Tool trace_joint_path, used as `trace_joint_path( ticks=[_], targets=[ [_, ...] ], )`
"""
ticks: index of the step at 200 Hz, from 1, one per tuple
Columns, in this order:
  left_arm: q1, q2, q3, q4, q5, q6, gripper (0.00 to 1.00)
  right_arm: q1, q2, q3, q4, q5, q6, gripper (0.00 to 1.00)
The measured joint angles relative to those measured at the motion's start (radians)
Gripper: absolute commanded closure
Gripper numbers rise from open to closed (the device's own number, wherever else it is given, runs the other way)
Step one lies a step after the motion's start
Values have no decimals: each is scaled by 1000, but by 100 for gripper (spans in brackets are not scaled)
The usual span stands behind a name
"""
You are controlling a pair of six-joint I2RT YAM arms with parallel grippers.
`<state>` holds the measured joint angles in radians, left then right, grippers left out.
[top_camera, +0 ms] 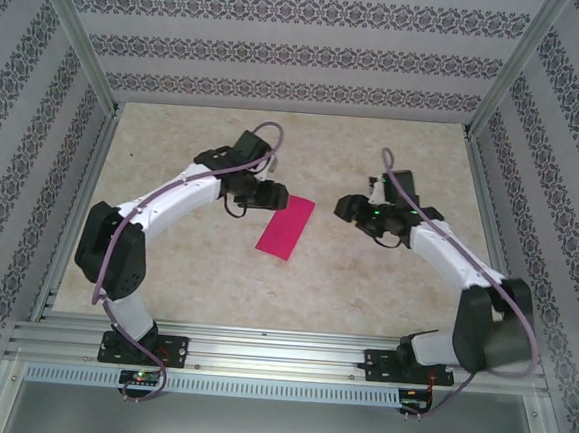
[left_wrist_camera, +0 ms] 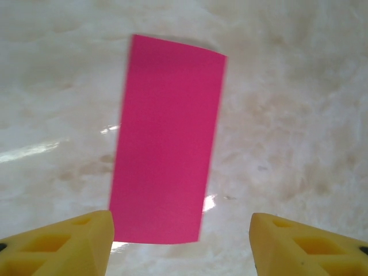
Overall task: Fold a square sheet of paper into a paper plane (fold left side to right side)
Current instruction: Hold the paper at the center of the table.
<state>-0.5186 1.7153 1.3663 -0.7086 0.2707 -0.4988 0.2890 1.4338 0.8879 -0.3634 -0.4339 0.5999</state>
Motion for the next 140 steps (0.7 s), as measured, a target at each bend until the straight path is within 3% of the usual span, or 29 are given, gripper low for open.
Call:
trace_joint_path(
  ticks=[52,140],
  targets=[
    [78,-66,-277,200,105,-108,25,120,317,198,113,-16,16,42],
    [80,-70,-311,290,136,-147,24,123,557,346,132,-25,-25,45]
  ],
)
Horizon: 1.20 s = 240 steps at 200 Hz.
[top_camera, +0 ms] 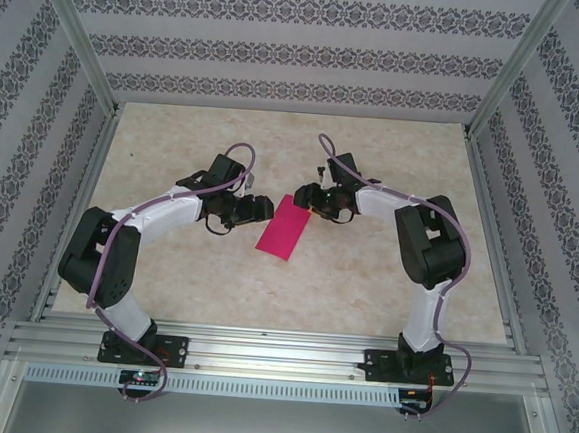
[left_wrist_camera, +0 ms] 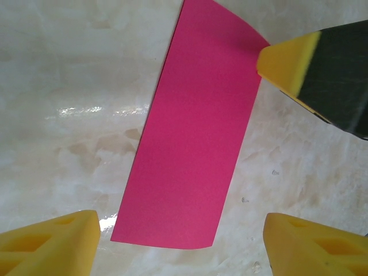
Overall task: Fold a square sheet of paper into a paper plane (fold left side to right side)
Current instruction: Hold the paper at the center of the table, then third fold the triangle at the center of the table.
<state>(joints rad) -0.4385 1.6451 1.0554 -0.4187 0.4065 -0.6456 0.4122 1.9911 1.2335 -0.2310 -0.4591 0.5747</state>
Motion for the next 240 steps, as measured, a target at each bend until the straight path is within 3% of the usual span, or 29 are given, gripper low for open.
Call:
trace_joint_path(
  ticks=[46,104,173,240],
  targets=[
    [0,0,0,0,-5,1,23,0,54,52,-16,-18,-37,49],
    [19,6,0,11,5,0,32,18,106,121,-54,-29,-99,54],
    [19,160,44,38,56,0,35,20,107,123,-61,-29,-126,55],
    [19,214,45,83,110,-11,42,20,107,123,-61,-29,-130,56]
  ],
)
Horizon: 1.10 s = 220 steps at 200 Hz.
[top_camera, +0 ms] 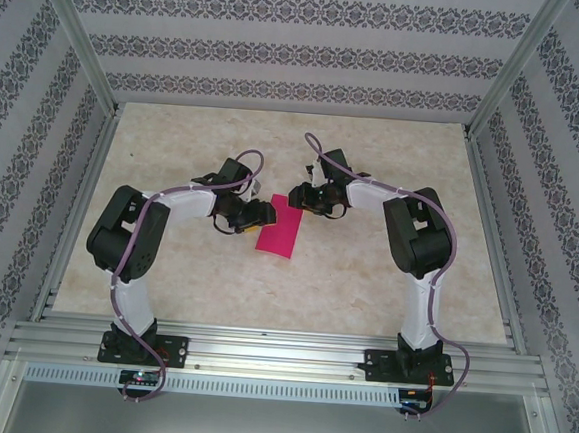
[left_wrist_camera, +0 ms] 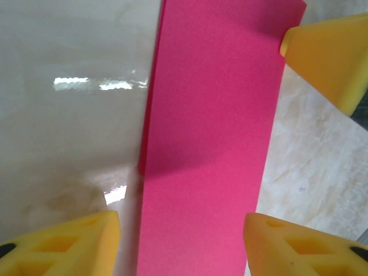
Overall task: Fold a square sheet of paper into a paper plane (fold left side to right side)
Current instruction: Third fold the triangle at the center of the table.
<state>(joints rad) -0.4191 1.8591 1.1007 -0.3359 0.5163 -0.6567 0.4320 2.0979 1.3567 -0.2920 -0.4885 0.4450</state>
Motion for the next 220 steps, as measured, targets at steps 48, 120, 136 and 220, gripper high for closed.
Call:
trace_joint_path(
  ticks=[48,120,136,220],
  targets=[
    [0,30,0,22,26,-1,40,0,0,0,0,0,0,56],
    [9,54,6,46,60,-30,50,0,0,0,0,0,0,57],
    [11,55,6,45,59,-32,52,0,0,0,0,-1,0,57],
    [6,59,15,69,55,-34,65,0,0,0,-1,-3,0,57]
  ],
)
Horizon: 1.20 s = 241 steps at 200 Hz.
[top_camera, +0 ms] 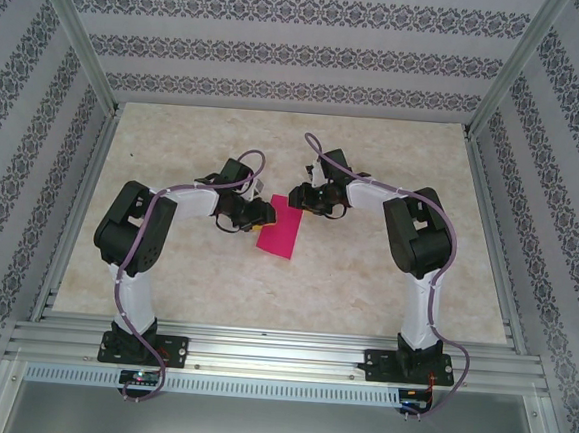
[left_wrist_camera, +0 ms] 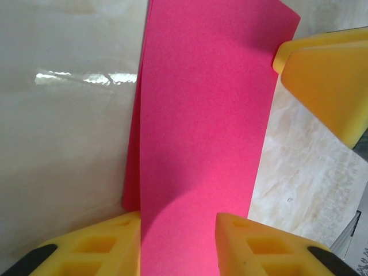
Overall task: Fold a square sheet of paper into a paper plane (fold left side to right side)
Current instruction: Third fold the triangle at the center of the table.
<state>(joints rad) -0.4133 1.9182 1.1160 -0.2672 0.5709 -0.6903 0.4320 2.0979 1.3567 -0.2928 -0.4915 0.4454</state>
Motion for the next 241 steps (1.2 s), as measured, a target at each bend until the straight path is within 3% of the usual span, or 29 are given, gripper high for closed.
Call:
trace_joint_path(
  ticks=[53,88,115,157,199,241],
  targets=[
    [0,0,2,2,-8,3,86,0,0,0,2,-2,0,53],
    [-2,-2,1,2,-9,-5,90,0,-31,-19,2,9,-25,44],
    [-16,-7,-3,11,-12,-34,92,-2,-159,-112,22,39,-54,38],
    [-47,-11,-8,22,-32,-102,96,15,-475,-346,108,58,-87,38],
    [-54,-11,-9,42,-33,-161,96,189,-638,-564,184,127,-150,36],
    [-54,-11,-10,43,-29,-180,96,424,-673,-633,185,322,-286,33]
  ],
)
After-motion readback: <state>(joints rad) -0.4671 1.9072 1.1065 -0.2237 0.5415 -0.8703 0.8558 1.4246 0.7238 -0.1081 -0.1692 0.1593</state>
